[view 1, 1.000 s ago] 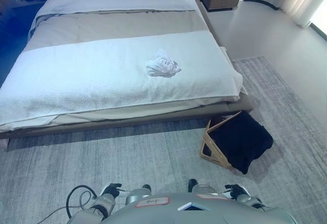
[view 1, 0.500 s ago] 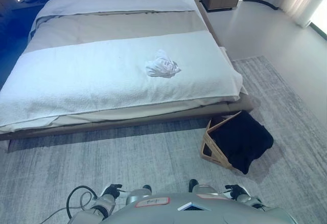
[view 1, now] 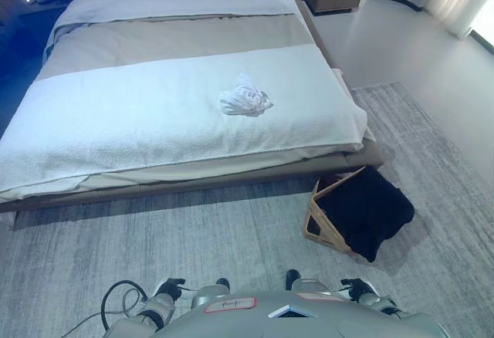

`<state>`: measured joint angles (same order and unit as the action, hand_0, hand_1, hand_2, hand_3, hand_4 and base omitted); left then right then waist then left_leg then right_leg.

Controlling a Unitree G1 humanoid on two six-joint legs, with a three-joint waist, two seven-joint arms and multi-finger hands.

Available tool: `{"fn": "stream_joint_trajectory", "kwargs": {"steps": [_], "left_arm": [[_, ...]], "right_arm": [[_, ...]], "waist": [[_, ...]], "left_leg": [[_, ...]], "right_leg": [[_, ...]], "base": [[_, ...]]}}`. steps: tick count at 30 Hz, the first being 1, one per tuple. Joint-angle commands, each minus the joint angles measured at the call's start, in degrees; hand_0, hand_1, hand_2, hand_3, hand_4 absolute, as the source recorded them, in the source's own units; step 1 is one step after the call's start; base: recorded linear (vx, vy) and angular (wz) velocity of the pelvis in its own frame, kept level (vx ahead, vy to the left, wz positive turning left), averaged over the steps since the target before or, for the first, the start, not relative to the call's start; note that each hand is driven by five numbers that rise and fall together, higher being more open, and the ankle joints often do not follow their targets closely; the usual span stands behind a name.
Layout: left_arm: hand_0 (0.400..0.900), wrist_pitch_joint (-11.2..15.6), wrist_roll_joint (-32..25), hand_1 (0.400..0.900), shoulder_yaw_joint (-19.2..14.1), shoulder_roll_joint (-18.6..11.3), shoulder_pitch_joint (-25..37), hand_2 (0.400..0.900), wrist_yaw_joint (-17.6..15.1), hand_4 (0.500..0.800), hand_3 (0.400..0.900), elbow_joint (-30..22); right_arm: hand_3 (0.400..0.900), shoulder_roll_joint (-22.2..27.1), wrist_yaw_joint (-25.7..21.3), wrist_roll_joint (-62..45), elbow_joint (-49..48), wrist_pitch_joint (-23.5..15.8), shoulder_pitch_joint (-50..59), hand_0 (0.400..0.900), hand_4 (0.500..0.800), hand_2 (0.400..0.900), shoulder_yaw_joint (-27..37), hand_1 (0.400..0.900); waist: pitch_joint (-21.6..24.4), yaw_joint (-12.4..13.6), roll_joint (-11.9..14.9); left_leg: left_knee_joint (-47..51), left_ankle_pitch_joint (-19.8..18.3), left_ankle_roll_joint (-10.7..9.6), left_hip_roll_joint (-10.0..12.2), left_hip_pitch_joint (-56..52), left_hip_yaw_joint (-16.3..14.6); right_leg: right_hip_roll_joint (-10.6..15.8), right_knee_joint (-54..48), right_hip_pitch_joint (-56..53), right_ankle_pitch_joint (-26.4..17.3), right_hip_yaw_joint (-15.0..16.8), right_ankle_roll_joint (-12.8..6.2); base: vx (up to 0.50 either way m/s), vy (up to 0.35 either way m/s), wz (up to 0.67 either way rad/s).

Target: Put the clothes on the bed into the basket.

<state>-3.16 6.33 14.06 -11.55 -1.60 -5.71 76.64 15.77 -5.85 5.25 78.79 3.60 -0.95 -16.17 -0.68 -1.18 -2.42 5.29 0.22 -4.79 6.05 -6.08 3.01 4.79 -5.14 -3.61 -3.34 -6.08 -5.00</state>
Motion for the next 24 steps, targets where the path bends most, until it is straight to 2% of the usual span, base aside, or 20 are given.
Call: {"fn": "stream_joint_trajectory", "kwargs": {"steps": [1, 2, 3, 5, 6, 7, 9, 10, 11, 14, 17, 18, 19, 21, 22, 24], "left_arm": [[0.900, 0.11, -3.81, 0.900, -1.87, -1.56, 4.18, 0.900, -0.68, 0.800, 0.900, 2.59], [0.900, 0.12, -6.70, 0.900, -3.91, -1.65, 4.32, 0.900, -1.16, 0.800, 0.900, 2.54], [0.900, 0.33, -8.61, 0.900, -5.26, -1.60, 4.32, 0.900, -1.56, 0.800, 0.900, 2.45], [0.900, 0.91, -14.12, 0.900, -8.31, -0.98, 4.58, 0.900, -2.23, 0.800, 0.900, 2.08], [0.900, 1.30, -16.29, 0.900, -9.10, -0.66, 4.83, 0.900, -2.21, 0.800, 0.900, 2.18], [0.900, 1.59, -18.23, 0.900, -9.69, -0.51, 5.02, 0.900, -2.21, 0.800, 0.900, 2.42], [0.900, 1.79, -19.68, 0.900, -10.78, -0.28, 4.19, 0.900, -1.90, 0.800, 0.900, 3.45], [0.900, 1.66, -19.67, 0.900, -11.43, -0.40, 3.45, 0.900, -1.62, 0.800, 0.900, 3.94], [0.900, 1.71, -19.45, 0.900, -11.79, -0.38, 2.70, 0.900, -1.87, 0.800, 0.900, 4.34], [0.900, 1.49, -19.09, 0.900, -11.83, 0.16, 1.27, 0.900, -2.66, 0.800, 0.900, 5.77], [0.900, 1.30, -19.57, 0.900, -12.89, 0.53, 0.32, 0.900, -2.96, 0.800, 0.900, 6.28], [0.900, 1.32, -19.80, 0.900, -13.45, 0.47, 0.14, 0.900, -2.86, 0.800, 0.900, 6.61], [0.900, 1.27, -19.99, 0.900, -13.86, 0.19, 0.20, 0.900, -2.88, 0.800, 0.900, 6.82], [0.900, 1.39, -20.06, 0.900, -13.87, -0.38, 0.46, 0.900, -2.78, 0.800, 0.900, 6.49], [0.900, 1.45, -19.84, 0.900, -13.71, -0.79, 0.71, 0.900, -2.59, 0.800, 0.900, 6.12], [0.900, 1.33, -19.36, 0.900, -13.14, -1.66, 1.37, 0.900, -2.14, 0.800, 0.900, 5.16]], "right_arm": [[0.900, 1.72, -1.07, -0.06, 3.05, -0.41, 4.88, 0.900, 0.800, 0.900, -1.31, 0.900], [0.900, 1.64, -1.17, -0.56, 2.98, -0.74, 4.91, 0.900, 0.800, 0.900, -1.10, 0.900], [0.900, 1.65, -1.34, -0.85, 3.03, -0.87, 4.93, 0.900, 0.800, 0.900, -0.92, 0.900], [0.900, 2.20, -1.92, -0.93, 2.85, -0.98, 4.92, 0.900, 0.800, 0.900, -0.50, 0.900], [0.900, 2.41, -2.09, -0.88, 2.74, -0.85, 5.34, 0.900, 0.800, 0.900, -0.55, 0.900], [0.900, 2.68, -2.19, -0.64, 2.89, -0.70, 5.62, 0.900, 0.800, 0.900, -0.59, 0.900], [0.900, 3.30, -2.52, -0.43, 3.91, -0.24, 5.71, 0.900, 0.800, 0.900, -0.44, 0.900], [0.900, 3.44, -2.49, -0.27, 4.21, -0.14, 5.28, 0.900, 0.800, 0.900, -0.25, 0.900], [0.900, 3.48, -2.55, -0.10, 4.52, -0.07, 4.80, 0.900, 0.800, 0.900, -0.08, 0.900], [0.900, 3.67, -3.13, -0.22, 5.17, -0.06, 3.93, 0.900, 0.800, 0.900, 0.49, 0.900], [0.900, 3.45, -3.17, -0.73, 5.00, -0.08, 3.88, 0.900, 0.800, 0.900, 1.13, 0.900], [0.900, 3.00, -2.80, -0.39, 5.08, -0.04, 3.79, 0.900, 0.800, 0.900, 1.16, 0.900], [0.900, 2.76, -2.64, -0.25, 5.05, -0.05, 3.74, 0.900, 0.800, 0.900, 1.26, 0.900], [0.900, 2.45, -2.38, -0.60, 4.26, -0.31, 3.70, 0.900, 0.800, 0.900, 1.76, 0.900], [0.900, 2.42, -2.21, -0.70, 3.70, -0.48, 4.04, 0.900, 0.800, 0.900, 1.72, 0.900], [0.900, 2.37, -1.96, -1.09, 2.44, -0.67, 4.32, 0.900, 0.800, 0.900, 1.26, 0.900]], "waist": [[-4.76, 0.87, 3.79], [-5.66, 1.31, 4.66], [-6.64, 1.89, 5.32], [-9.58, 3.64, 6.02], [-10.79, 4.10, 6.60], [-11.38, 4.20, 6.75], [-10.69, 5.23, 6.32], [-9.93, 6.08, 5.93], [-9.42, 7.00, 5.15], [-8.69, 9.32, 4.94], [-6.96, 10.89, 5.14], [-5.92, 11.67, 5.40], [-5.18, 11.92, 5.96], [-4.19, 11.67, 7.26], [-3.49, 11.74, 7.91], [-3.24, 11.76, 8.35]], "left_leg": [[-5.11, -0.91, 2.18, -3.73, 2.49, -6.13], [-11.40, -1.52, 1.79, -4.34, 6.21, -5.98], [-17.52, -0.26, 1.29, -4.74, 10.22, -5.54], [-30.88, 4.84, 0.70, -5.65, 18.18, -2.38], [-33.81, 6.17, 0.80, -6.89, 21.05, -1.32], [-34.33, 6.19, 0.94, -7.08, 23.57, -1.07], [-28.26, 5.60, 1.24, -6.67, 27.57, -2.05], [-23.34, 6.50, 1.03, -5.63, 27.15, -2.30], [-16.10, 9.48, 0.50, -3.84, 27.46, -2.09], [-2.89, 13.19, -1.04, -1.81, 29.85, -0.39], [-2.82, 15.84, -2.35, -0.82, 30.62, -0.93], [-4.88, 16.01, -1.65, -1.17, 30.42, -0.26], [-7.51, 15.80, -1.27, -1.81, 31.13, -0.83], [-16.12, 14.18, -0.56, -3.47, 33.65, -3.28], [-16.90, 12.75, 0.45, -4.14, 33.17, -3.94], [-16.04, 10.42, 2.58, -5.59, 30.77, -4.68]], "right_leg": [[-2.49, 5.98, 0.34, 5.51, 0.13, 1.55], [-2.45, 7.03, 0.78, 6.18, 0.37, 2.36], [-2.51, 7.53, 0.87, 6.35, 0.55, 3.06], [-3.08, 7.96, 0.35, 6.75, -0.03, 4.28], [-2.97, 7.81, 0.33, 6.91, -0.16, 4.51], [-2.99, 7.83, 0.13, 7.35, -0.27, 4.48], [-3.65, 6.60, -1.78, 8.88, 0.26, 4.09], [-4.13, 5.74, -3.36, 9.67, 0.80, 3.66], [-5.02, 4.87, -5.31, 10.57, 1.75, 3.43], [-4.05, 3.13, -10.48, 13.21, 4.98, 2.36], [-1.47, 2.43, -14.40, 14.91, 7.73, 0.29], [0.07, 2.58, -15.76, 15.65, 8.44, -0.55], [2.11, 3.48, -16.80, 16.12, 8.07, -1.58], [6.37, 8.38, -15.49, 13.41, 6.77, -3.09], [7.55, 12.59, -13.47, 9.85, 7.19, -3.50], [8.40, 21.50, -9.47, -0.50, 7.53, -2.63]], "base": [[-0.07, -0.105, 0.10], [-0.10, -0.131, 0.18], [-0.11, -0.176, 0.21], [-0.09, -0.182, 0.12], [-0.02, -0.140, 0.02], [0.09, -0.089, -0.08], [0.31, 0.001, -0.30], [0.49, 0.084, -0.54], [0.52, 0.103, -0.64], [0.53, 0.129, -0.71], [0.59, 0.238, -0.80], [0.62, 0.322, -0.73], [0.63, 0.349, -0.37], [0.51, 0.291, -0.06], [0.47, 0.240, 0.07], [0.44, 0.245, 0.16]]}}
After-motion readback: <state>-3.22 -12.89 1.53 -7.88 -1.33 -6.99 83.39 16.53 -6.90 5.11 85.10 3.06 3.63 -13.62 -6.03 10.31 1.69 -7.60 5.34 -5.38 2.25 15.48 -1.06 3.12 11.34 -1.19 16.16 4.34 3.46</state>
